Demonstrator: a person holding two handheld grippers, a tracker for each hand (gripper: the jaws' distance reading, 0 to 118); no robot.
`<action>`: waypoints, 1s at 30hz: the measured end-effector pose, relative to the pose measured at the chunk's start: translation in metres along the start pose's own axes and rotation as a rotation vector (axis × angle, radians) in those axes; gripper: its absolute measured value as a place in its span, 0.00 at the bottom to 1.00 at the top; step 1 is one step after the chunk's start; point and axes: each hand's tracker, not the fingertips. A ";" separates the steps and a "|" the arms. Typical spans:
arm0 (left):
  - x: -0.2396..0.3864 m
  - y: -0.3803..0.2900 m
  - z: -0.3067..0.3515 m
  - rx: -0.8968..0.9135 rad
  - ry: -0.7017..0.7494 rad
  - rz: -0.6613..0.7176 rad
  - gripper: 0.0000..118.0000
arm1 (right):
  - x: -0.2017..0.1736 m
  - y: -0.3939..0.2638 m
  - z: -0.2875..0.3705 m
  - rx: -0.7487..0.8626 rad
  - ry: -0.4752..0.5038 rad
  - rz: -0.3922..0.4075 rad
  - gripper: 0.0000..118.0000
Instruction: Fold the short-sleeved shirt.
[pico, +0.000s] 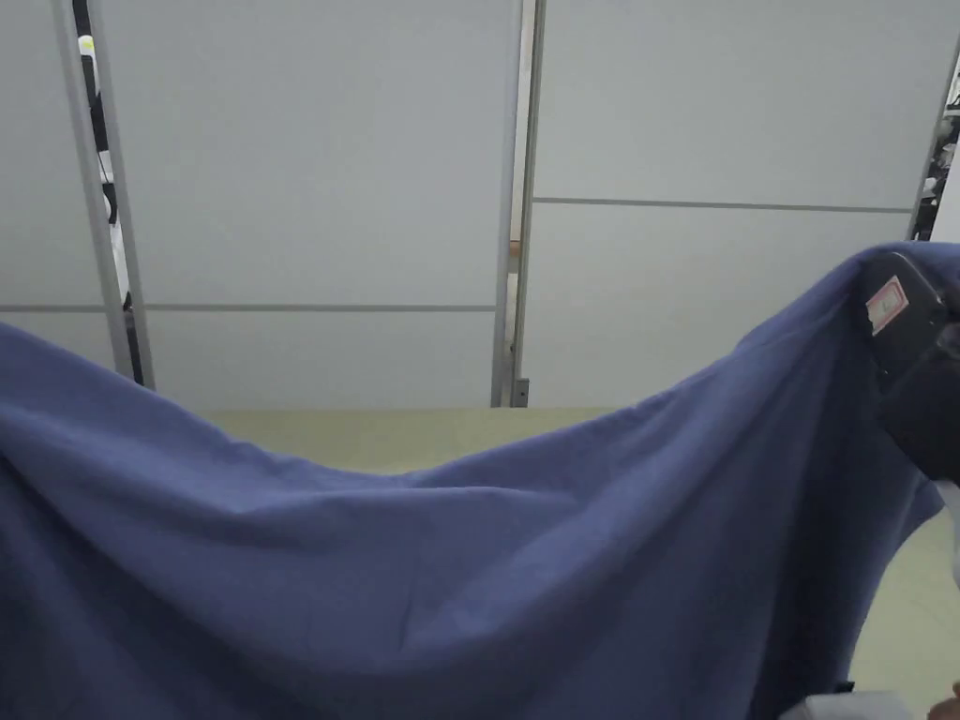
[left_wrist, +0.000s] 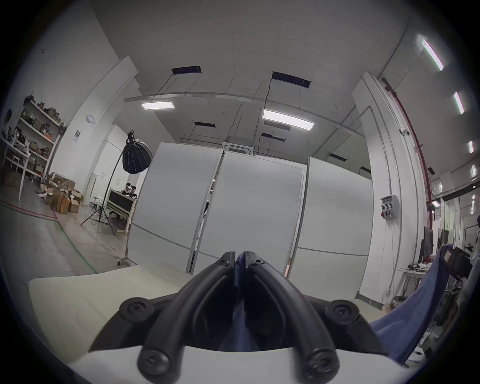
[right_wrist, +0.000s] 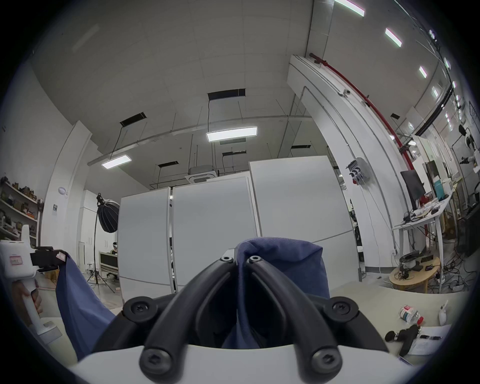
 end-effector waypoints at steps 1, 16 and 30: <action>0.000 0.000 -0.009 -0.004 -0.002 0.000 0.05 | 0.001 0.000 -0.009 -0.005 0.005 -0.004 0.04; 0.016 0.000 -0.237 -0.153 -0.065 0.037 0.05 | 0.018 -0.027 -0.230 -0.058 -0.003 0.053 0.04; 0.028 -0.010 -0.317 -0.006 -0.107 0.075 0.05 | 0.030 -0.028 -0.318 0.048 0.015 -0.001 0.04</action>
